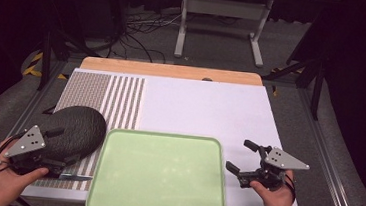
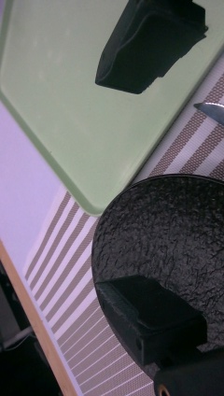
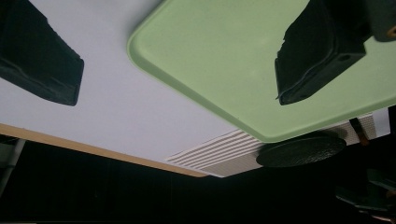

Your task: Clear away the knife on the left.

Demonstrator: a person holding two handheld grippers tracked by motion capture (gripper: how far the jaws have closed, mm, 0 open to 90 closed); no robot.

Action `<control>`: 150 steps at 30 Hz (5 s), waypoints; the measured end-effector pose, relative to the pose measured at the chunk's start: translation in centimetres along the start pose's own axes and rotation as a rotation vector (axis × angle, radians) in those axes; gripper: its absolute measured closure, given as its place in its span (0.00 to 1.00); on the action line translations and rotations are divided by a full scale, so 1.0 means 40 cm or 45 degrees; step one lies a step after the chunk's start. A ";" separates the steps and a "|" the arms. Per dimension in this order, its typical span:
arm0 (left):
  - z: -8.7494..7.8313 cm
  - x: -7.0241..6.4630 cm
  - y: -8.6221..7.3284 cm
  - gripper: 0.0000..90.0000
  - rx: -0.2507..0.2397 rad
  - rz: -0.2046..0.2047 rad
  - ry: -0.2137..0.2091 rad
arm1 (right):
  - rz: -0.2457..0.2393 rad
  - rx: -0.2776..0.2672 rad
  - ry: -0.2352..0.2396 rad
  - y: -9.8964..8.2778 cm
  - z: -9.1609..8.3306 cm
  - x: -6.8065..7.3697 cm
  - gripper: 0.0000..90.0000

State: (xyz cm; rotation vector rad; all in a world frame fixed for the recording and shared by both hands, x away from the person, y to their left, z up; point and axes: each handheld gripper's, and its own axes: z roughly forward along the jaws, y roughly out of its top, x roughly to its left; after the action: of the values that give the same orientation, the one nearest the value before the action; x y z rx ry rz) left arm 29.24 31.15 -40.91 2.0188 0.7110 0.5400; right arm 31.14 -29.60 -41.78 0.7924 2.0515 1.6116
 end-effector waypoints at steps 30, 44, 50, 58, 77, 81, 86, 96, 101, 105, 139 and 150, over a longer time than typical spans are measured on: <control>-0.009 0.000 0.052 0.12 0.594 0.214 -0.124 | -0.004 0.032 0.023 -0.004 0.008 0.002 0.02; -0.012 0.006 0.041 0.12 0.843 0.309 -0.157 | -0.007 0.037 0.024 -0.003 0.009 0.003 0.02; -0.008 0.010 0.030 0.12 0.932 0.328 -0.155 | -0.011 0.039 0.027 -0.003 0.010 0.004 0.02; 0.000 0.009 0.021 0.13 1.031 0.356 -0.181 | -0.028 0.048 0.023 -0.001 0.010 0.006 0.02; 0.013 0.038 -0.033 0.26 1.120 0.378 -0.265 | -0.024 0.049 0.029 -0.003 0.012 0.006 0.02; 0.020 0.046 -0.044 0.38 1.127 0.413 -0.295 | -0.023 0.051 0.031 -0.003 0.011 0.004 0.02; 0.033 0.051 -0.052 0.50 1.137 0.477 -0.330 | -0.023 0.052 0.034 -0.003 0.011 0.003 0.02; 0.054 0.041 -0.056 0.77 1.211 0.606 -0.402 | -0.016 0.051 0.040 -0.004 0.011 0.004 0.02; 0.058 0.039 -0.054 0.83 1.223 0.656 -0.434 | -0.021 0.055 0.045 -0.004 0.012 0.004 0.02; 0.061 0.036 -0.053 0.86 1.239 0.693 -0.443 | -0.022 0.057 0.048 -0.005 0.012 0.004 0.02; -0.021 0.041 0.064 0.86 1.065 0.119 -0.362 | -0.026 0.061 0.045 -0.005 0.010 0.000 0.02; -0.014 0.026 0.110 0.86 1.001 -0.183 -0.292 | -0.027 0.065 0.047 -0.006 0.010 -0.001 0.02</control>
State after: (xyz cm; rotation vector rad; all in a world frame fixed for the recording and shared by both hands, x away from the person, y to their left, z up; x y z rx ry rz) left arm 30.87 30.29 -36.76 2.6562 1.0167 -0.0933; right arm 31.37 -29.38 -42.11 0.7617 2.1273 1.5792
